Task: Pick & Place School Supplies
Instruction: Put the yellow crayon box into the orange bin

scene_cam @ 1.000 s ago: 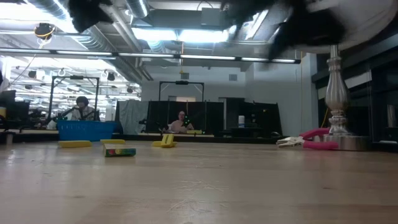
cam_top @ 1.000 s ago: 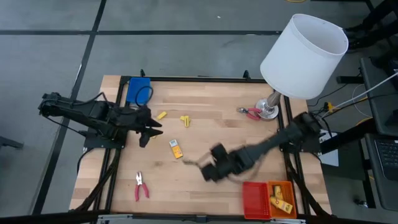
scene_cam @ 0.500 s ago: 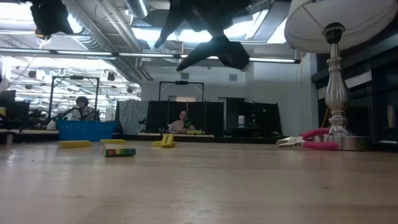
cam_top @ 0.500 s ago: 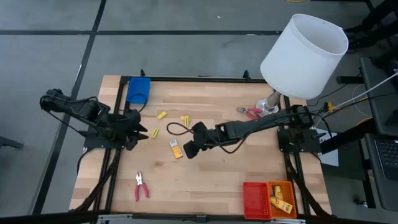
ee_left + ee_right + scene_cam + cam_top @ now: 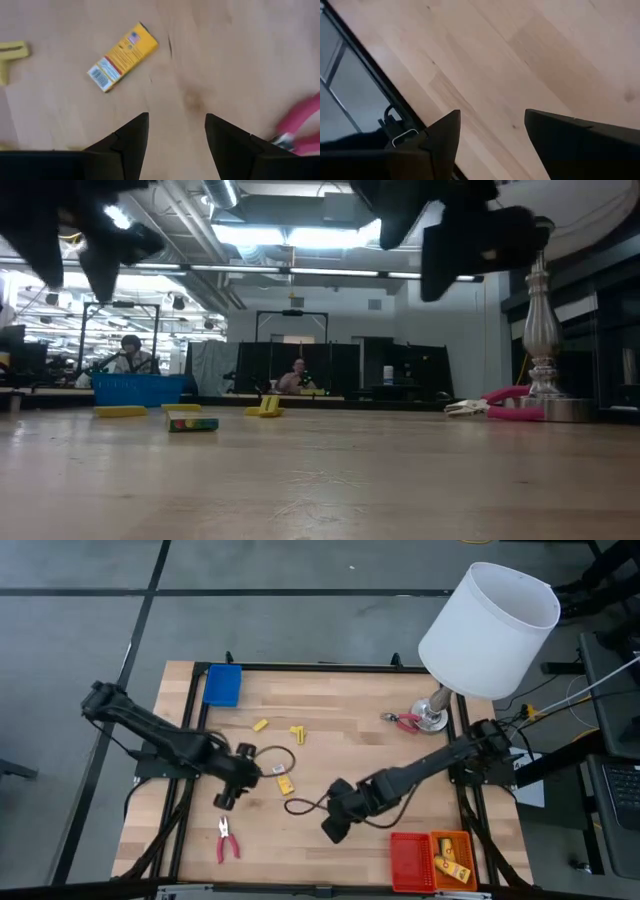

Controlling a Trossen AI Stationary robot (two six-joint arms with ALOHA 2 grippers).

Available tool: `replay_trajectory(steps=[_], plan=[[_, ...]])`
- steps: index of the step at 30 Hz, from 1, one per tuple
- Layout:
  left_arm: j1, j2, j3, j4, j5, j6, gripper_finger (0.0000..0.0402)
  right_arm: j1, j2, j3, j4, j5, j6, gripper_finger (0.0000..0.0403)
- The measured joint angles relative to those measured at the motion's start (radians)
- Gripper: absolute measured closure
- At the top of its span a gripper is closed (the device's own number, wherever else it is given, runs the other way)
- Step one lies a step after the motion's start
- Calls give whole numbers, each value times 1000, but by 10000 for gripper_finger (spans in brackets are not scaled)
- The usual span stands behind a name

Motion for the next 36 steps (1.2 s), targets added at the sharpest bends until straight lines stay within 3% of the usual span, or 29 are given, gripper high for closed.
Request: replay_trajectory(steps=[9, 16, 26, 36], plan=[[91, 208, 145, -4, 24, 425, 190, 135, 0, 0, -14, 70, 236, 176], [175, 289, 230, -2, 30, 635, 189, 248, 0, 0, -22, 170, 480, 176], [197, 386, 231, 8, 88, 746, 189, 383, 0, 0, -22, 341, 809, 176], [219, 457, 231, 89, 81, 783, 189, 424, 0, 0, 16, 342, 857, 176]])
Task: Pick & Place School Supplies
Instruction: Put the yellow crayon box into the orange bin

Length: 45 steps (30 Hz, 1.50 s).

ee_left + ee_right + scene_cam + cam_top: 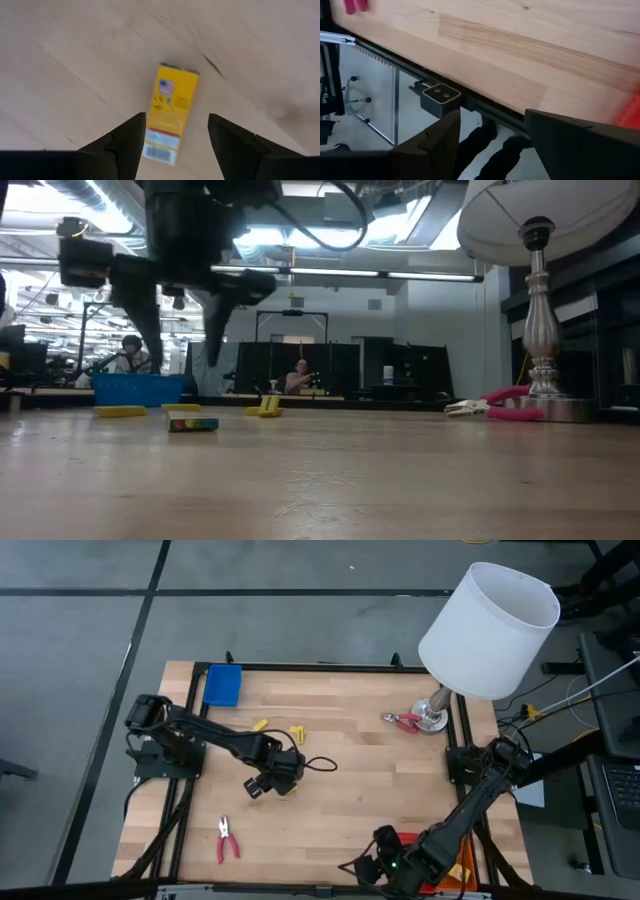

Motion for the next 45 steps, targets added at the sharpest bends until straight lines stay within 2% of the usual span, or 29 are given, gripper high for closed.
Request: replay_trajectory(steps=[15, 23, 31, 38, 42, 45], plan=[[41, 33, -3, 21, 27, -9, 189, 4, 0, 0, 10, -5, -2, 176], [40, 32, -57, 88, 20, -2, 189, 4, 0, 0, 7, -10, 2, 176], [40, 32, -60, 151, 1, 57, 189, 2, 0, 0, 11, -21, 4, 176], [21, 32, -60, 147, 5, 76, 189, 2, 0, 0, 15, -31, 5, 176], [-3, 32, -60, 86, 18, 125, 189, 2, 0, 0, 15, -31, 6, 176], [-35, 21, -57, 70, -1, 96, 189, 2, 0, 0, 9, -30, 8, 176]])
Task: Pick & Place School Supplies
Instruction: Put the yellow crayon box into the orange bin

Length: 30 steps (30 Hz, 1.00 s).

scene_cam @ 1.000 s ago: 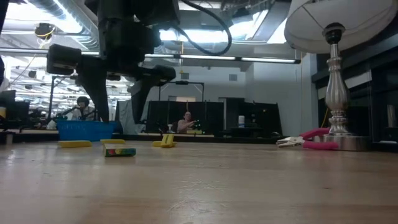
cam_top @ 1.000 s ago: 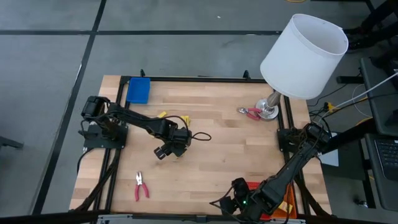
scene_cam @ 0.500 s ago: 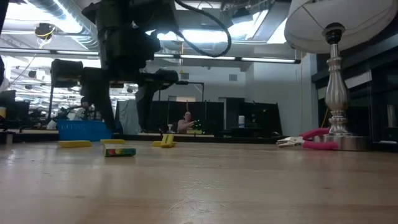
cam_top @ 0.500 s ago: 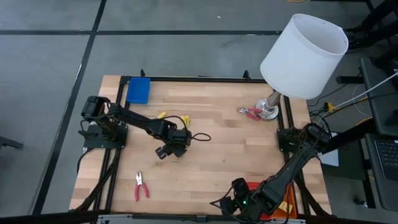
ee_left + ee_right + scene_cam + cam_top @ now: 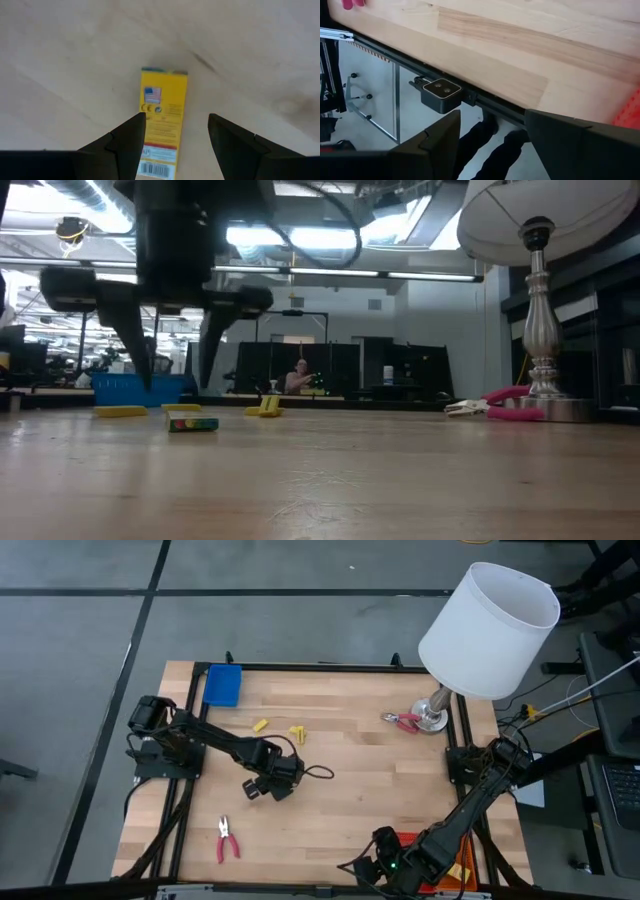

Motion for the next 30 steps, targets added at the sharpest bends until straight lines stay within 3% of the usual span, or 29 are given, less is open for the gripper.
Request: replay_trajectory(steps=[5, 19, 30], plan=[[-32, 0, 2, 42, -71, -29, 187, -4, -6, -1, -25, 24, -2, 176], [37, 60, 2, 43, -46, -3, 122, -1, -6, -1, -32, 28, -1, 176], [56, 122, 6, 33, -45, -71, 123, 6, -7, -1, -33, 17, 8, 176]])
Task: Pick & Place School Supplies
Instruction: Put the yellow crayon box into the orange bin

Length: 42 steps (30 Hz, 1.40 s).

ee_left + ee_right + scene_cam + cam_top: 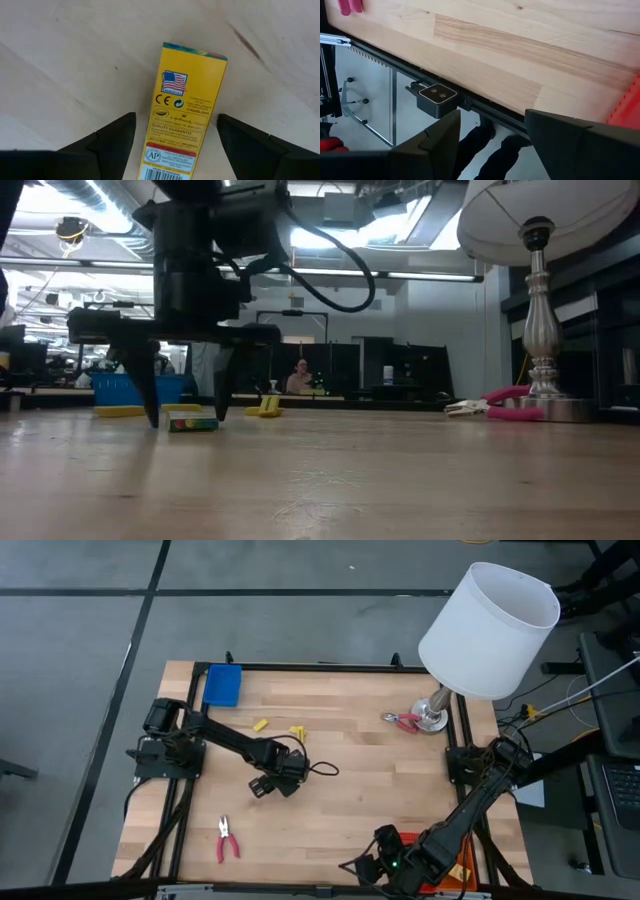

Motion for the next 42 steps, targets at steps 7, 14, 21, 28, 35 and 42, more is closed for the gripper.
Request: replay_trajectory(steps=[7, 14, 21, 28, 35, 42], plan=[[7, 2, -2, -4, 8, -61, 136, 0, -1, 0, -8, 0, 0, 176], [11, 3, -3, -8, 43, -37, 172, -1, -1, 0, -10, 1, 8, 176], [27, 4, -4, -11, 58, -49, 219, -2, -1, 0, -10, 9, 8, 176], [51, -23, -4, 9, 35, -74, 236, -5, -1, 0, -14, 62, -41, 176], [57, -65, 88, 8, 114, -89, 228, -53, -3, 0, -18, 180, -316, 176], [56, -68, 267, 12, 304, -179, 233, -160, -10, 1, -7, 146, -734, 176]])
